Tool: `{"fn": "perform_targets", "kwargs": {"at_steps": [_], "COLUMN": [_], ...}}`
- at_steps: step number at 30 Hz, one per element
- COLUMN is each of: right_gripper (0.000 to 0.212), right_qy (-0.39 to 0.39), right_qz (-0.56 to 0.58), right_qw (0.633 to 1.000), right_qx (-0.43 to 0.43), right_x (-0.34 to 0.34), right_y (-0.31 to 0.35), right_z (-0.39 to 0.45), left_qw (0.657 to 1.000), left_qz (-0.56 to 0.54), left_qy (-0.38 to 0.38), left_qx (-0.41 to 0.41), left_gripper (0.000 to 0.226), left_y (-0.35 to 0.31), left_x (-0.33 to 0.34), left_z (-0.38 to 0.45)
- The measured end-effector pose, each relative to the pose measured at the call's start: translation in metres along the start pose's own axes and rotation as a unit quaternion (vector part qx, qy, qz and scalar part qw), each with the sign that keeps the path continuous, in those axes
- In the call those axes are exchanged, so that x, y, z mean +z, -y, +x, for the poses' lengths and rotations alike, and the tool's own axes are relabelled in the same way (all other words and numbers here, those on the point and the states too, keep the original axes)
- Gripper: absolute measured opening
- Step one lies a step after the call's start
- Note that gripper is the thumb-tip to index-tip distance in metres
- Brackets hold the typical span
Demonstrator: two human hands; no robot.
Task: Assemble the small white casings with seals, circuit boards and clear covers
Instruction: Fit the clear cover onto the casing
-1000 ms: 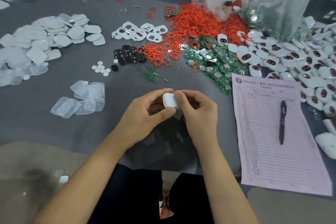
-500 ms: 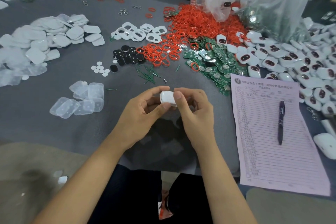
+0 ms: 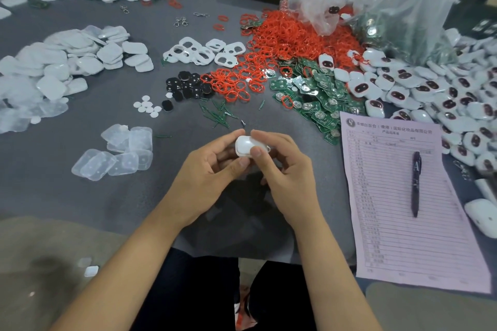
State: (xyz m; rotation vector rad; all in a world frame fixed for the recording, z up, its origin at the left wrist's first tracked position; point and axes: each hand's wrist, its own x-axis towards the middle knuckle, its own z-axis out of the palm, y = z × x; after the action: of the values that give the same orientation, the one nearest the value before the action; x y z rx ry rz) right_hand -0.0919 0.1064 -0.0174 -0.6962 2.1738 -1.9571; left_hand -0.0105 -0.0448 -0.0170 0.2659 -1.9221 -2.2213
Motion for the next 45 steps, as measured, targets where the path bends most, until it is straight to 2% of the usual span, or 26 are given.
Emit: {"fn": "perform_targets", "kwargs": {"at_steps": [9,13,16,19,22,24,32,37,42,45], "right_gripper": [0.022,0.020,0.017,0.024,0.033,0.035,0.033,0.011,0.010,0.019], "right_qy": [0.015,0.004,-0.039,-0.121,-0.210,-0.238,-0.230,-0.215,-0.239,-0.288], "right_qz": [0.003,0.038,0.073,0.093,0.140,0.178,0.180,0.205,0.153,-0.013], "right_qw": [1.000,0.999,0.996,0.986,0.964,0.950,0.951,0.950,0.956,0.957], "right_qx": [-0.013,0.007,0.041,0.066,0.083,0.094,0.103,0.094,0.081,0.033], "right_x": [0.001,0.002,0.004,0.004,0.004,0.004,0.005,0.005,0.005,0.006], "right_y": [0.002,0.006,0.007,0.005,0.004,0.004,0.004,0.003,0.004,0.003], "right_z": [-0.002,-0.002,-0.002,0.001,0.005,0.007,0.007,0.007,0.006,0.004], "left_qw": [1.000,1.000,1.000,1.000,0.999,0.999,0.999,0.999,0.999,0.998], "left_qz": [0.007,0.008,0.007,-0.019,-0.040,-0.040,-0.032,-0.037,-0.047,-0.054], "left_qy": [-0.012,-0.004,0.007,0.004,0.014,0.019,0.006,0.005,0.006,-0.008], "left_qx": [0.007,0.007,0.005,-0.006,-0.015,-0.012,0.004,0.006,0.007,0.015], "left_gripper": [0.050,0.047,0.045,0.049,0.048,0.047,0.050,0.049,0.048,0.045], "left_y": [-0.001,-0.002,-0.003,-0.003,-0.002,-0.002,0.001,0.002,0.002,0.002], "left_x": [0.000,0.001,0.002,0.004,0.005,0.004,0.004,0.004,0.003,0.005], "left_z": [-0.001,0.000,0.000,0.001,0.001,0.001,0.002,0.003,0.003,0.002]}}
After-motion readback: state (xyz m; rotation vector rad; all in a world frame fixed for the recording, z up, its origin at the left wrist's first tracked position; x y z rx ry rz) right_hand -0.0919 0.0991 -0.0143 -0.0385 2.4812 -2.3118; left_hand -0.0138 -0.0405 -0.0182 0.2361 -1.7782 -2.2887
